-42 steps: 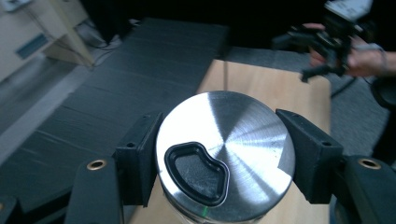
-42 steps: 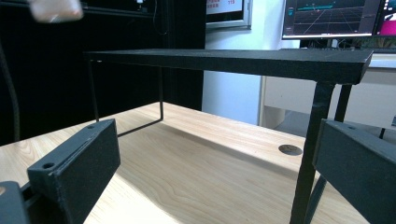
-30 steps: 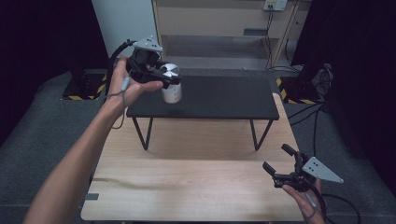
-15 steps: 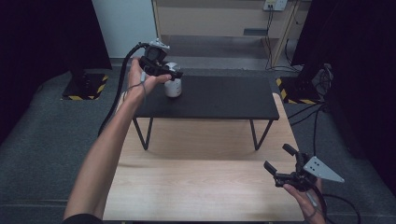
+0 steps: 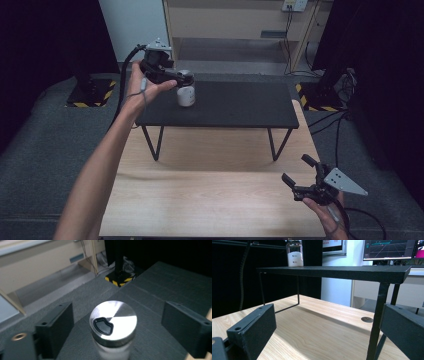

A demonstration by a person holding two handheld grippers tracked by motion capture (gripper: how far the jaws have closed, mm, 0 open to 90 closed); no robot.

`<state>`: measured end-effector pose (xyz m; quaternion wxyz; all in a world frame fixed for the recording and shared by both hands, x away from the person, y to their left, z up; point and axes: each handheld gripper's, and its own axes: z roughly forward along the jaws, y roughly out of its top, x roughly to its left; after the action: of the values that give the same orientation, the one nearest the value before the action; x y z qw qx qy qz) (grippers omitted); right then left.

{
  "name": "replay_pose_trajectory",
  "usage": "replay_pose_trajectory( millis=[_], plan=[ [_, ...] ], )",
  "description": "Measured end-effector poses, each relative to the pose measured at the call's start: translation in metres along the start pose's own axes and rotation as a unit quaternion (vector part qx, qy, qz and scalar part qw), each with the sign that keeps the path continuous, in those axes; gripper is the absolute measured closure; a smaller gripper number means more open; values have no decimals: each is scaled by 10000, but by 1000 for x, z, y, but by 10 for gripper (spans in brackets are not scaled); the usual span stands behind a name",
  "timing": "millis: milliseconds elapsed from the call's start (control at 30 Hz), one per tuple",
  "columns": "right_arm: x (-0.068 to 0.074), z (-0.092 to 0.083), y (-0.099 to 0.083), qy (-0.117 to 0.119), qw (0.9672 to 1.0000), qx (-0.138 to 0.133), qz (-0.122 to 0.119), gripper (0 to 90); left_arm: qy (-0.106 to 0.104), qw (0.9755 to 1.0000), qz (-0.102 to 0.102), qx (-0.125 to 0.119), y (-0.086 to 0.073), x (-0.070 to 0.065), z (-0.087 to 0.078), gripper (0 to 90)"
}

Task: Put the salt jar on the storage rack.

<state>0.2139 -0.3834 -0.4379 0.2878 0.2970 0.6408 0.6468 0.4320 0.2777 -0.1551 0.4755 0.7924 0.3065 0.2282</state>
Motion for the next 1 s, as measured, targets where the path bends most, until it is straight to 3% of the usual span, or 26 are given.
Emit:
replay_pose_trajectory(
  millis=[167,267,367,733,833,1000],
  plan=[
    [1,0,0,9,10000,3,-8,6,-240,9992,213,-242,-11,-2,-27,75],
    [1,-1,0,10,10000,8,-21,7,-410,9978,243,-455,-23,-4,-41,74],
    [2,-2,0,-8,10000,14,-16,7,-650,9953,321,-643,-36,-8,-52,72],
    [6,-10,0,-53,9999,81,-35,9,-1180,9868,562,-957,-78,-24,-77,73],
    [6,-10,0,-55,9999,91,-26,9,-1210,9860,638,-952,-86,-30,-83,74],
    [7,-11,0,-64,9999,111,-31,9,-1223,9814,785,-1253,-105,-38,-95,75]
  ],
)
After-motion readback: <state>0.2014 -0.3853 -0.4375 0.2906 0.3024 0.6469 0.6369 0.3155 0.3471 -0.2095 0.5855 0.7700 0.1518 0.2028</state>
